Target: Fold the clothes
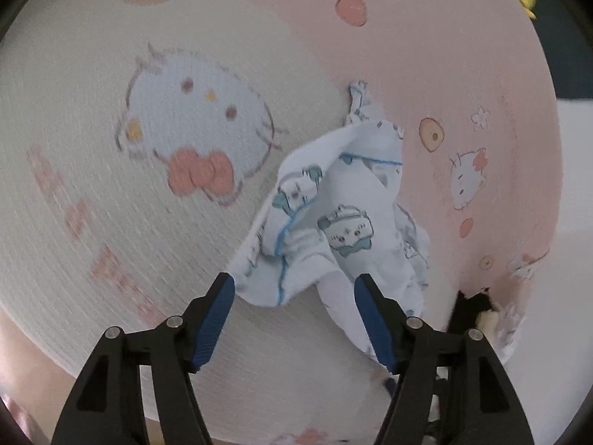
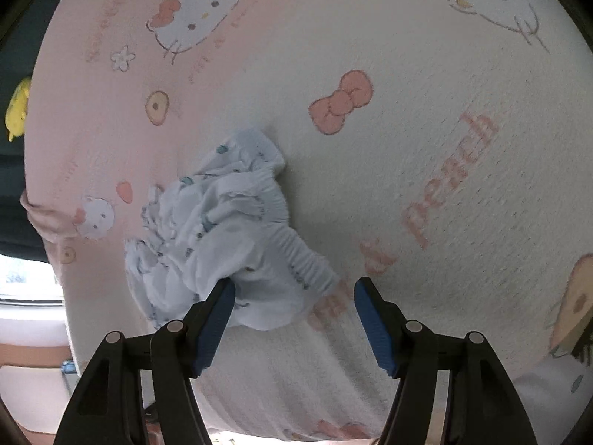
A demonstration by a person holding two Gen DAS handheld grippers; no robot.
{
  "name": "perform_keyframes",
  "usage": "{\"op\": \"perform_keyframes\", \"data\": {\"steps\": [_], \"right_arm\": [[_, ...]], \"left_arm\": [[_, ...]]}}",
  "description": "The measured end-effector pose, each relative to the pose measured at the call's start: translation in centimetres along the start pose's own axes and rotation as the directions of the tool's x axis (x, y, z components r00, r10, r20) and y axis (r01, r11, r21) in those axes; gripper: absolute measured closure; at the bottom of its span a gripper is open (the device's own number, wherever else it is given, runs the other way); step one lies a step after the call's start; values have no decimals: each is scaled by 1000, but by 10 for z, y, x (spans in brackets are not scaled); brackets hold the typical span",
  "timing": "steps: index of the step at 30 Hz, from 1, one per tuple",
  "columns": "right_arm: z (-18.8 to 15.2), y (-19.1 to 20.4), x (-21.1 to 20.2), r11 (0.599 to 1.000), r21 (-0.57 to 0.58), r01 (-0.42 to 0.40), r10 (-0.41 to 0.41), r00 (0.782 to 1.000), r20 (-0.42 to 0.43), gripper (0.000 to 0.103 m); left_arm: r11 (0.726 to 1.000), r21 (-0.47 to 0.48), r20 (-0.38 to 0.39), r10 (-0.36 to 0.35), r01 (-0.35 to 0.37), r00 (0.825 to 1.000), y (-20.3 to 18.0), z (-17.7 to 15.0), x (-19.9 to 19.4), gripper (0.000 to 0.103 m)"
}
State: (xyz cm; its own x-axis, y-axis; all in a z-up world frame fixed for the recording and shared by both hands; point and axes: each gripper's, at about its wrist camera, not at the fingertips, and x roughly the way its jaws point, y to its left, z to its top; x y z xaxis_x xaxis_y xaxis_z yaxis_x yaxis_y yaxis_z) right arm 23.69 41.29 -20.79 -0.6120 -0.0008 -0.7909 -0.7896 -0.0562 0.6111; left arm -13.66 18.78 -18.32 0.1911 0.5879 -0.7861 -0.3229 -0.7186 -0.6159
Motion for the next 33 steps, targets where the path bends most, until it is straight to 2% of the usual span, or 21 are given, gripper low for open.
{"op": "perform_keyframes", "data": {"steps": [5, 9, 14, 16, 20, 22, 24, 25, 26, 27, 30, 33], "right_arm": [[-2, 11, 13, 1000, 7, 0, 0, 999, -40, 37], [1, 13, 20, 999, 39, -6, 7, 999, -34, 37], [6, 12, 21, 996, 85, -17, 18, 1000, -7, 37], [8, 9, 20, 995, 101, -20, 19, 1000, 11, 37], [13, 8, 20, 995, 104, -3, -2, 999, 46, 37], [14, 7, 20, 994, 107, -12, 6, 998, 56, 37], [16, 10, 21, 996, 94, -1, -5, 998, 65, 38], [17, 12, 21, 997, 78, 14, -20, 997, 77, 48], [17, 14, 20, 998, 59, 31, -36, 996, 87, 65], [17, 16, 21, 998, 33, 51, -54, 994, 92, 71], [17, 23, 24, 993, -41, 106, -101, 989, 108, 80], [15, 29, 19, 989, -85, 123, -112, 987, 115, 81]], "left_arm": [[995, -86, -70, -48, 42, 996, -3, -5, 20, 38], [994, -96, -69, -54, 47, 996, -10, -1, 30, 38], [998, -68, -54, -8, 5, 999, -16, 8, 43, 38], [998, -53, -22, 14, -15, 1000, -18, 13, 41, 38], [994, 48, 65, 94, -97, 993, -24, 20, 31, 38], [980, 120, 98, 148, -159, 984, -26, 21, 29, 46], [958, 195, 118, 191, -211, 975, -26, 21, 29, 70], [947, 225, 126, 205, -229, 971, -26, 20, 29, 74], [940, 246, 129, 209, -236, 969, -26, 19, 29, 80], [933, 266, 132, 213, -242, 968, -25, 18, 30, 85], [922, 309, 150, 193, -231, 970, -27, 14, 25, 90], [914, 329, 155, 196, -237, 968, -27, 10, 18, 92]]}}
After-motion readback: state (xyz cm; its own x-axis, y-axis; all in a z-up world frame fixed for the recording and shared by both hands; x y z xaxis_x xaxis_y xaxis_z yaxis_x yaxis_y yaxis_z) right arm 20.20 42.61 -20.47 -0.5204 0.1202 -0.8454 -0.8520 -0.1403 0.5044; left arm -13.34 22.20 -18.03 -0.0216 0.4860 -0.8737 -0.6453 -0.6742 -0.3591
